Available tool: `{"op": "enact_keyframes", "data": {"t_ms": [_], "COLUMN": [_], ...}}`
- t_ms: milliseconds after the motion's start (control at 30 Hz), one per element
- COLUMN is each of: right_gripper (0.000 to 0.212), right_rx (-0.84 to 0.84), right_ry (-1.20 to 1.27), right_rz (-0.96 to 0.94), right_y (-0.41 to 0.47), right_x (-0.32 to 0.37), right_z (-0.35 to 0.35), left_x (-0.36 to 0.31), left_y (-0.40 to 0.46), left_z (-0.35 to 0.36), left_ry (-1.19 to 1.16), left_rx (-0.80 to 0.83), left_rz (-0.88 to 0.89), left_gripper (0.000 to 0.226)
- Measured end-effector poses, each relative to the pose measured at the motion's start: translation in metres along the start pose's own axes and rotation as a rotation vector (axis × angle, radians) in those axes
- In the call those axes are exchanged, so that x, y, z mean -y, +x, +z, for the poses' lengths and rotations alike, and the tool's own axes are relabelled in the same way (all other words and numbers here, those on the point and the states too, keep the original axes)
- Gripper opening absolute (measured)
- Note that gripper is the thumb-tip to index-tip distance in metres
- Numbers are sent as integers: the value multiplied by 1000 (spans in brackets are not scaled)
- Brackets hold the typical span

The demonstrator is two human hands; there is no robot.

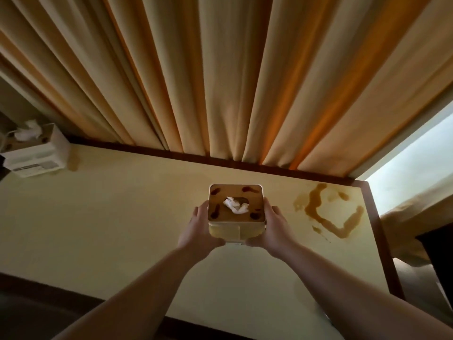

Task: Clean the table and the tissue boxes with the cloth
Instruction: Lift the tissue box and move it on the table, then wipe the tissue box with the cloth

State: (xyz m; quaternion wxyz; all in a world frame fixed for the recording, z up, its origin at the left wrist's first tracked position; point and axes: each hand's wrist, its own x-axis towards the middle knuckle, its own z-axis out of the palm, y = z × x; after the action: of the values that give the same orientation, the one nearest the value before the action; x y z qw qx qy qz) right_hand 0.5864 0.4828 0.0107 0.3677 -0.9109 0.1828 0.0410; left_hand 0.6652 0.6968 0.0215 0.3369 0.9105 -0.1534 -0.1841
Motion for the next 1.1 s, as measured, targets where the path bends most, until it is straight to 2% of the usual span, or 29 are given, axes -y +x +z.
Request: {"op": "enact_keyframes", "data": {"t_ms": [333, 500, 567, 733, 800, 900, 1000, 1100], "right_gripper": [130, 129, 117, 86, 77, 67, 55, 44], "right_rx": [24, 6, -12, -96, -131, -163, -191, -204], "right_ry": [-55, -102, -98, -100, -101, -91, -91, -154], "right_rz": [15, 53, 56, 131, 166, 212, 278, 296], "right_y": [-4, -17, -27, -66, -85, -113, -140, -165], "right_x": [1, -2, -10, -40, -57, -82, -106, -125], "right_z": [-6, -18, -26, -47, -52, -61, -66, -67], "left_x": [-1, -15, -28, -58, -68, -78, -86, -87], "left_y": [-3, -8, -15, -38, -45, -52, -53, -50], "left_z": [-3, 0, 7, 42, 62, 91, 119, 143], "left_ry": [115, 327, 379, 401, 386, 399, 454, 553], "left_rx": [19, -115, -179, -230, -174, 62, 270, 403], "left_rz": [13, 88, 181, 509, 618, 657, 663, 668], "left_gripper": [117, 125, 113, 63, 52, 48, 55, 70]}}
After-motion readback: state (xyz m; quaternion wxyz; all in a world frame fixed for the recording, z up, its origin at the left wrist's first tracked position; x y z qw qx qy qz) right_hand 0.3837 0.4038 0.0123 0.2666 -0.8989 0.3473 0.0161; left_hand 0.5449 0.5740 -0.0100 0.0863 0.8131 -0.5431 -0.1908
